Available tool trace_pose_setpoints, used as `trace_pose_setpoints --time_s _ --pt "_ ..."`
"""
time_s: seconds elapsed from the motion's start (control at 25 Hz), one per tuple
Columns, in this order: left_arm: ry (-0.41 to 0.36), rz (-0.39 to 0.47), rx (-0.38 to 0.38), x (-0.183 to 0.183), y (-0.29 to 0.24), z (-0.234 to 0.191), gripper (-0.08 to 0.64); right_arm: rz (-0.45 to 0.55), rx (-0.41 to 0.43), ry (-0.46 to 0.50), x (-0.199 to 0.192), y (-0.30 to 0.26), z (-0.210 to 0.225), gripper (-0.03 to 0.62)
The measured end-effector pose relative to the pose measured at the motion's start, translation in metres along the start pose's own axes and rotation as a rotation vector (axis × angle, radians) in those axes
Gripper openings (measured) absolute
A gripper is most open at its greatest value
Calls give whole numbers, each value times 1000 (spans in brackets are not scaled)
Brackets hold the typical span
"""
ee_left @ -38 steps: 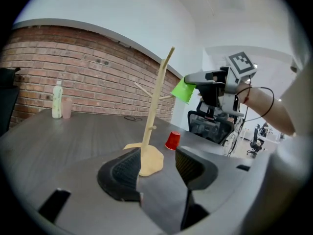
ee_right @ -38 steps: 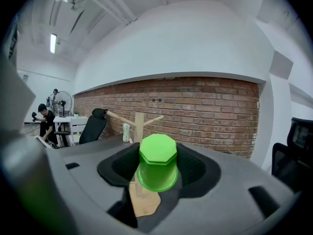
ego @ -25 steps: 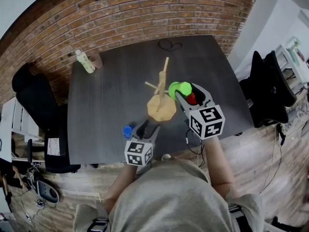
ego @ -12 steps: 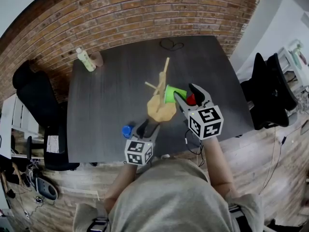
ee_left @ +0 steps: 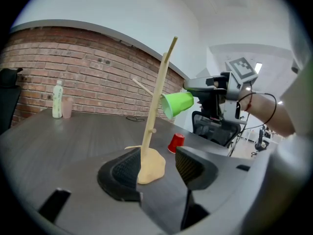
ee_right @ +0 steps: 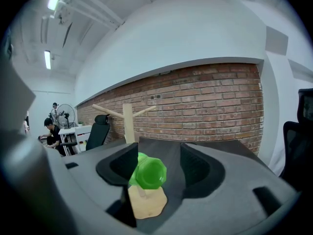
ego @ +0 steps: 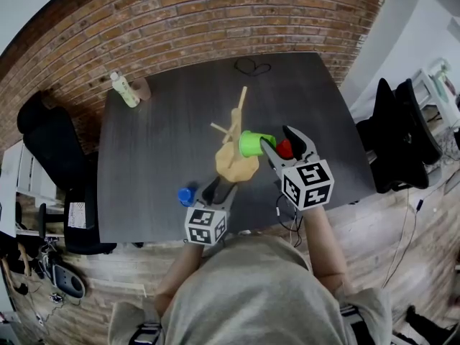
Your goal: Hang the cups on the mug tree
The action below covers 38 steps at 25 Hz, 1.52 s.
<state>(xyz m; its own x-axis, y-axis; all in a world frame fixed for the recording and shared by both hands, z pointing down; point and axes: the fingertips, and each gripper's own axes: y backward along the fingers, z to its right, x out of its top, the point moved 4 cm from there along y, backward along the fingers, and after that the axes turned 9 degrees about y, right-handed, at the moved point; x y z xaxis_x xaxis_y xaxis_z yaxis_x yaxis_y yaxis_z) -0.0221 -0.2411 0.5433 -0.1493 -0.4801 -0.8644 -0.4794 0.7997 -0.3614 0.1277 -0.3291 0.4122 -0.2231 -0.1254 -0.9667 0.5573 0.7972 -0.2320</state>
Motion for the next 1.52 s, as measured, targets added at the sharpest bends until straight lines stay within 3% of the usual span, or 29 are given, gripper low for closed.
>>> trace_pose_setpoints --time_s 0.4,0.72,1.52 --pt "5 -9 6 0 -11 4 215 -14 -78 -17 -17 18 28 258" --pt "26 -11 24 -2 -17 2 215 -124 -170 44 -64 16 61 258" --pt "22 -34 38 0 -23 -4 213 -333 -161 26 -175 -34 77 239"
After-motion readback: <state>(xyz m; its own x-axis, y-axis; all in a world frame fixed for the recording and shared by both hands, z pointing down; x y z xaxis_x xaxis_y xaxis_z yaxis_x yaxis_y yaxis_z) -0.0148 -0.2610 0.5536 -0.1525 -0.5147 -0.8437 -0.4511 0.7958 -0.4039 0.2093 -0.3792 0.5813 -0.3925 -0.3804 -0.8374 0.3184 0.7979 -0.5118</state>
